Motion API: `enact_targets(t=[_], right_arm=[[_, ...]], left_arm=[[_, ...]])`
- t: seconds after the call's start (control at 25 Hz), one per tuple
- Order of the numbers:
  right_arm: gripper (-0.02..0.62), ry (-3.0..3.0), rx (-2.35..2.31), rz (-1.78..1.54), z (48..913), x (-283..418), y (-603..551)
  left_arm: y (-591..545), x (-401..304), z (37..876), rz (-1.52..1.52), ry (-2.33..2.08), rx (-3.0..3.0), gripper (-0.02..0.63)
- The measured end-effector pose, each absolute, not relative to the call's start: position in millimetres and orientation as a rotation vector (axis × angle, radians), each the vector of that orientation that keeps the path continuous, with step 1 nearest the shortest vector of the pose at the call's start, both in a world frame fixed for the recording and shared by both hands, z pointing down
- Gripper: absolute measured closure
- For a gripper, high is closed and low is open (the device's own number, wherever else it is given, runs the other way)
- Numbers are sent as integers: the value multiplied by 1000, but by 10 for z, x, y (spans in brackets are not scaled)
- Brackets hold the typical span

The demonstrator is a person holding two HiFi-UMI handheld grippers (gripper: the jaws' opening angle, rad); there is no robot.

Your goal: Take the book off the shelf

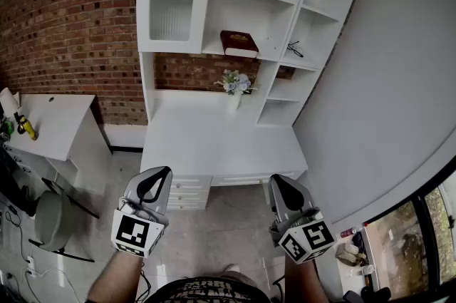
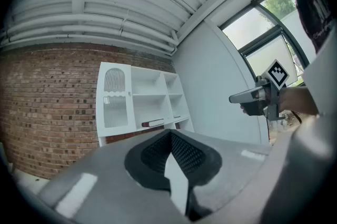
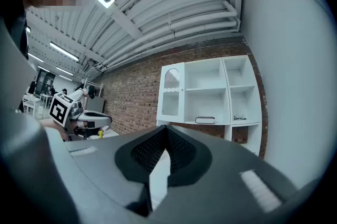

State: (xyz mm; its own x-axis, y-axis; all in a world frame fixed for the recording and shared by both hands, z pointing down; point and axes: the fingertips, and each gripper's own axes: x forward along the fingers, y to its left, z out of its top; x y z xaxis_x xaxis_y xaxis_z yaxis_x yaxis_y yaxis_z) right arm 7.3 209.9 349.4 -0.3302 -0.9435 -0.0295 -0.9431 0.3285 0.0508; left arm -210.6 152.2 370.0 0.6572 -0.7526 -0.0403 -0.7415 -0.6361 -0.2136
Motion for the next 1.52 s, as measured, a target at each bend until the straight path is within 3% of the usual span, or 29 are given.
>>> enact_targets(t=[0.64,1.12,1.52], right_arm=[[572,-2639,1795,-79,3499,38,2022],[574,-2716,1742,27,3747,656,1100],[574,-2711,1803,86,3738,1570,508]], left_arm=[[1448,-2076,3550,35,1203,-2676,606],[611,-1429,3827,26,1215,-2781,606],[-1,-663,3840,-3,1227,-2780,606]])
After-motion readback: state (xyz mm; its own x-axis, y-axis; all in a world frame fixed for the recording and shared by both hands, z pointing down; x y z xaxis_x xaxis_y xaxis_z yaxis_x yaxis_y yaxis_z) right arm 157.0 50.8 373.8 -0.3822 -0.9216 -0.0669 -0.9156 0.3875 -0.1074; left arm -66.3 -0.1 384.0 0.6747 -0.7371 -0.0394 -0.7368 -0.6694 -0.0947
